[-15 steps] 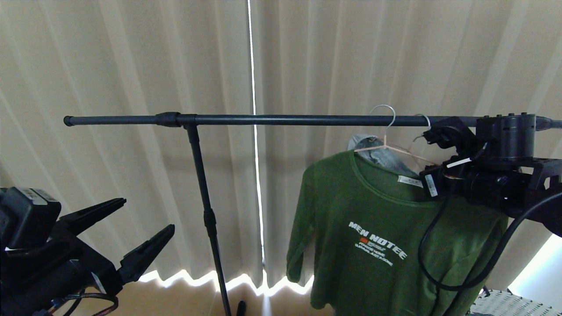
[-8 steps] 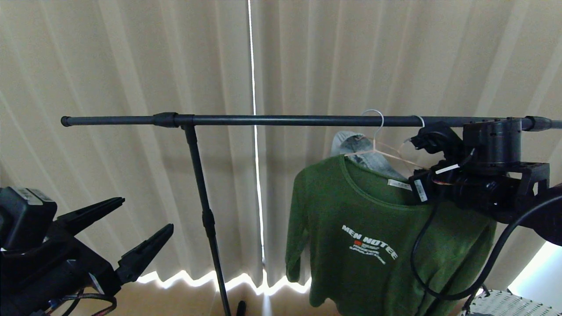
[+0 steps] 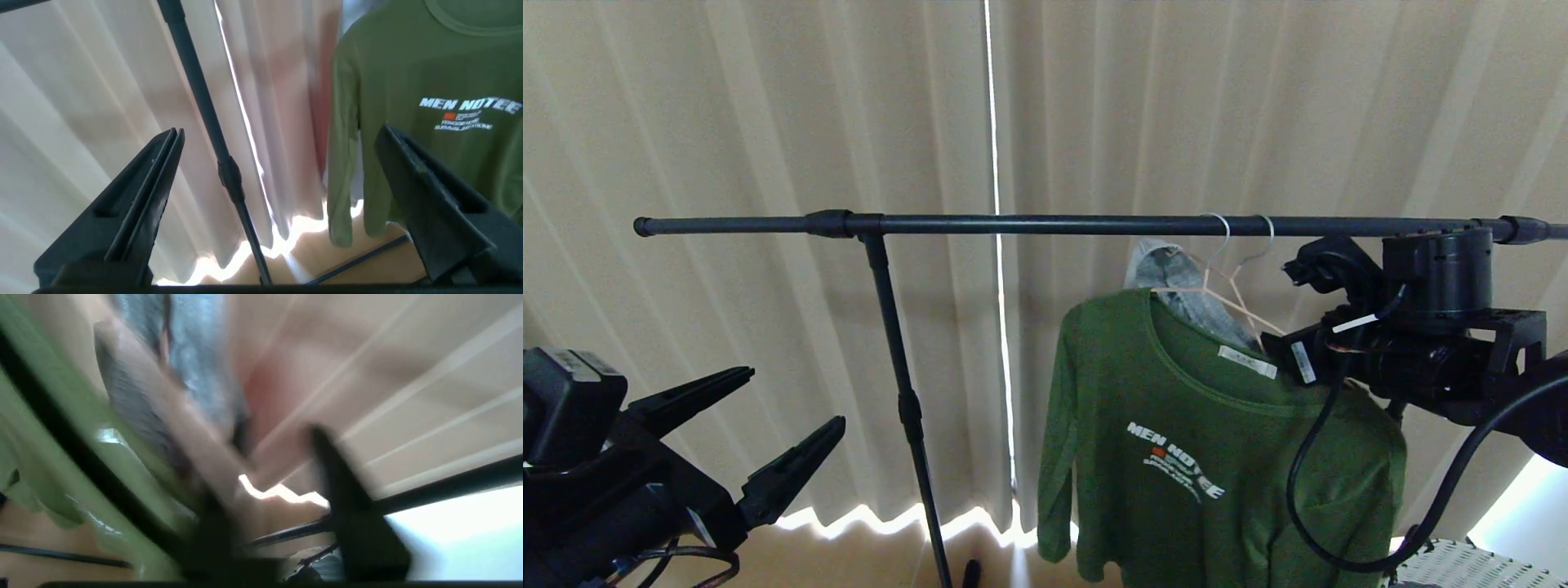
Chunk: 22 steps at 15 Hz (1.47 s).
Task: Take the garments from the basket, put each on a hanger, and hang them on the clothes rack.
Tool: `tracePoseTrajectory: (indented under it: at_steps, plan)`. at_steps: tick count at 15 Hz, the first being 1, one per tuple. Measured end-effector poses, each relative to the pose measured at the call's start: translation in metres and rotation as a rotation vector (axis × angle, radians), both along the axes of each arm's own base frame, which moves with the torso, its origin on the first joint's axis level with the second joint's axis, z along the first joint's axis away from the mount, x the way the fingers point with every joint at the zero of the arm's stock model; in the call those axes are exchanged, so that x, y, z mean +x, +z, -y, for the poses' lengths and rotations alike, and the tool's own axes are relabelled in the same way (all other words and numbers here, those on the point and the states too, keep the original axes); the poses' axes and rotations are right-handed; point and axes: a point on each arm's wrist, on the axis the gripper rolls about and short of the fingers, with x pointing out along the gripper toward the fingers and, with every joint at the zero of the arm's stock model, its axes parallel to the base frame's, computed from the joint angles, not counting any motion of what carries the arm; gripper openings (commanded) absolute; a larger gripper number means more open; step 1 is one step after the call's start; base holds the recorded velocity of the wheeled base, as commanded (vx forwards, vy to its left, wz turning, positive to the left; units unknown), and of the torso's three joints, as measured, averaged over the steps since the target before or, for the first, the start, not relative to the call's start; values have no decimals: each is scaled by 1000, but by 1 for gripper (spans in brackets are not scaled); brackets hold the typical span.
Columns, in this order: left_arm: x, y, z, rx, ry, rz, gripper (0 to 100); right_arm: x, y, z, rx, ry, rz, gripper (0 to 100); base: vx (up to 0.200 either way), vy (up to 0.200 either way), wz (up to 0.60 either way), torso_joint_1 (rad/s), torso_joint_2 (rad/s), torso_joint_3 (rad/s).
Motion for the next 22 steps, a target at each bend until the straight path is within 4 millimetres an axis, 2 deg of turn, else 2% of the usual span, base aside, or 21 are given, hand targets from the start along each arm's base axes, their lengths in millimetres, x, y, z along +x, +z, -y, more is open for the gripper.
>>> tracePoseTrajectory:
  at_steps: [5, 15, 22]
  plan:
    - [0, 0, 0, 0, 1, 0, 100, 0, 1, -1, 65, 75, 79, 100, 0, 0, 0, 0, 0, 0]
    - [0, 0, 0, -1, 2, 1, 100, -3, 0, -3, 198, 258, 61, 100, 0, 0, 0, 0, 0, 0]
    - [0, 0, 0, -1, 2, 0, 100, -4, 14, -3, 151, 308, 181, 100, 0, 0, 0, 0, 0, 0]
